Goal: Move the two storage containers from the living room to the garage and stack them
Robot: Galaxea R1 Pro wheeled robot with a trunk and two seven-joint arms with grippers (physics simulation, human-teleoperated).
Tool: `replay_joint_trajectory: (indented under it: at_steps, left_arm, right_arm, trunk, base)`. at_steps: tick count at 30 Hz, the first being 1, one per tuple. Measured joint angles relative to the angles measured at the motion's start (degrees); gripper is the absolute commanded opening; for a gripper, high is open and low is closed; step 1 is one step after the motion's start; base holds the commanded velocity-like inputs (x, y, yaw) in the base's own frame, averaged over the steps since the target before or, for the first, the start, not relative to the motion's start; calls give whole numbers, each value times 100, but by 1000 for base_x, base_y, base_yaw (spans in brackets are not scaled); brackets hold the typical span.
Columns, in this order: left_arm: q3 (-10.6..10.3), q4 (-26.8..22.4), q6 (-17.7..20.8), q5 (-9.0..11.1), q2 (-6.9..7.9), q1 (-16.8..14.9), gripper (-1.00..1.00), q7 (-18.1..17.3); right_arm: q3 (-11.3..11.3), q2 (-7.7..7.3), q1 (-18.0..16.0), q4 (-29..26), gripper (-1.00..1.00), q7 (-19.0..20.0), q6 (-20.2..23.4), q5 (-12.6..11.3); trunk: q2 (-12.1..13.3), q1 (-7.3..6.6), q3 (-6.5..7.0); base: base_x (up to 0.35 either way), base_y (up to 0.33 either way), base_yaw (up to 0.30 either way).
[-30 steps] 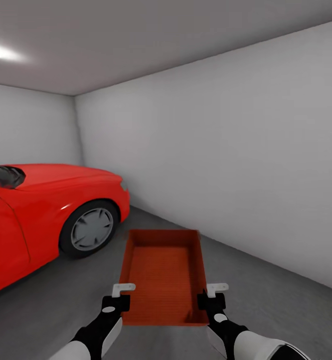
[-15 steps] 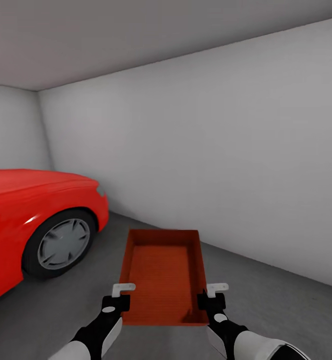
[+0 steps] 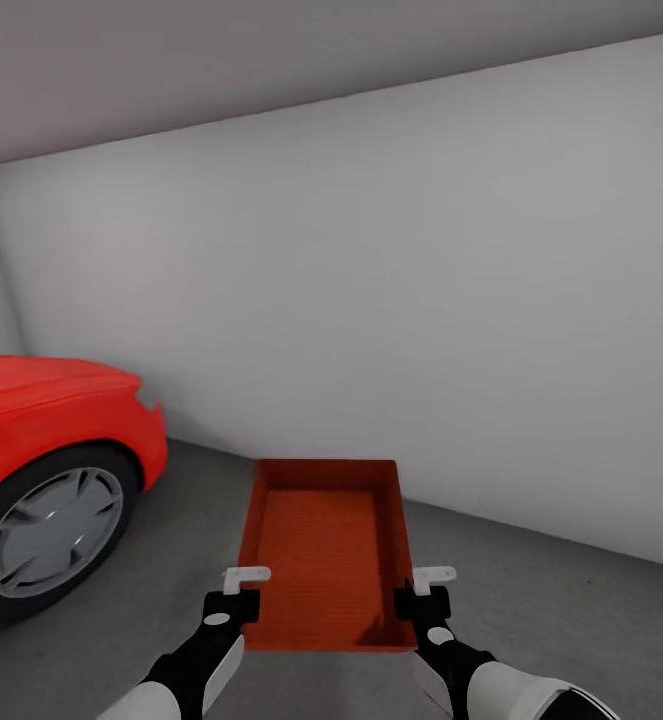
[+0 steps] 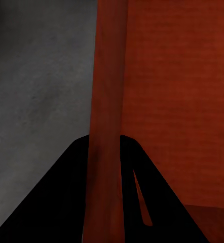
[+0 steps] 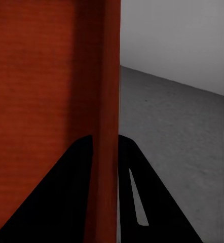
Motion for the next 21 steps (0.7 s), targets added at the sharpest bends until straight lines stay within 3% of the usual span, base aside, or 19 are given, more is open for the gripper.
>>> replay_joint_trajectory:
  at_steps: [21]
  left_arm:
    - [-5,2,0,6,5,1,-100,-3]
  right_arm:
    - [6,7,-1,9,-100,-3,-4,-10]
  trunk:
    - [1,0,0]
  base:
    - [316,143,-286]
